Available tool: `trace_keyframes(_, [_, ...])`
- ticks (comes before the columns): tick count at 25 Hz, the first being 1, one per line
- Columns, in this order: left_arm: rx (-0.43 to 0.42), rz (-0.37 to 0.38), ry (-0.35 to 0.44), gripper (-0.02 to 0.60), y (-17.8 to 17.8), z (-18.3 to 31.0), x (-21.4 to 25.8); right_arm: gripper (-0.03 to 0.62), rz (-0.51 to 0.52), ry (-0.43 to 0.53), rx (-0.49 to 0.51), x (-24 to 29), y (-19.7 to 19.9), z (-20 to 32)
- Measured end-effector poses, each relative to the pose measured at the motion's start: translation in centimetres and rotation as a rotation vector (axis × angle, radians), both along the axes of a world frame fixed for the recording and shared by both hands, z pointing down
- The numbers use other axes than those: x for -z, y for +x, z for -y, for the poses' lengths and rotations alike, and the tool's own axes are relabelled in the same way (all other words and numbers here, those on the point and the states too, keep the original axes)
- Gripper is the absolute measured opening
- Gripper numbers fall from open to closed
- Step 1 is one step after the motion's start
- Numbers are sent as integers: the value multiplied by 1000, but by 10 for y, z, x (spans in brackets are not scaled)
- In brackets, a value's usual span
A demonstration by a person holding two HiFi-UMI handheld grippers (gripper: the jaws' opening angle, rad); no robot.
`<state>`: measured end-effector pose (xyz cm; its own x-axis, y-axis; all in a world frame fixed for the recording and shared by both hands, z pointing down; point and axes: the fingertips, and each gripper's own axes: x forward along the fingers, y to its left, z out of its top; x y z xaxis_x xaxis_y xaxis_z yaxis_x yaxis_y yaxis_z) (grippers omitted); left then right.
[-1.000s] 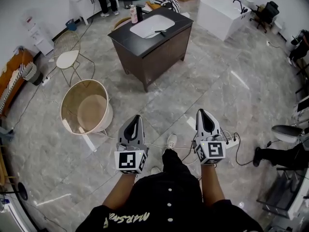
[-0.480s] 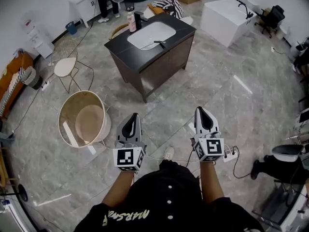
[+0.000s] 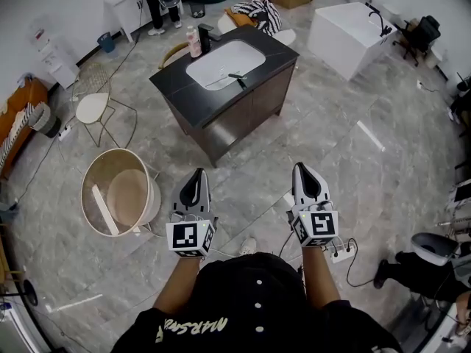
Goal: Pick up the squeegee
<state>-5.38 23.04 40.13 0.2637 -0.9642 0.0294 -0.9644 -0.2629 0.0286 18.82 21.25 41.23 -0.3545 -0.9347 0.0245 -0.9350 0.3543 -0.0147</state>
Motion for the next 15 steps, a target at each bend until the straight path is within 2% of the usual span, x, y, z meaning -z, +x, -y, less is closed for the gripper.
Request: trace_keyframes(15, [43,-1,-21,18,9,65,-11,-2,-8,-16,41,-9,12,80])
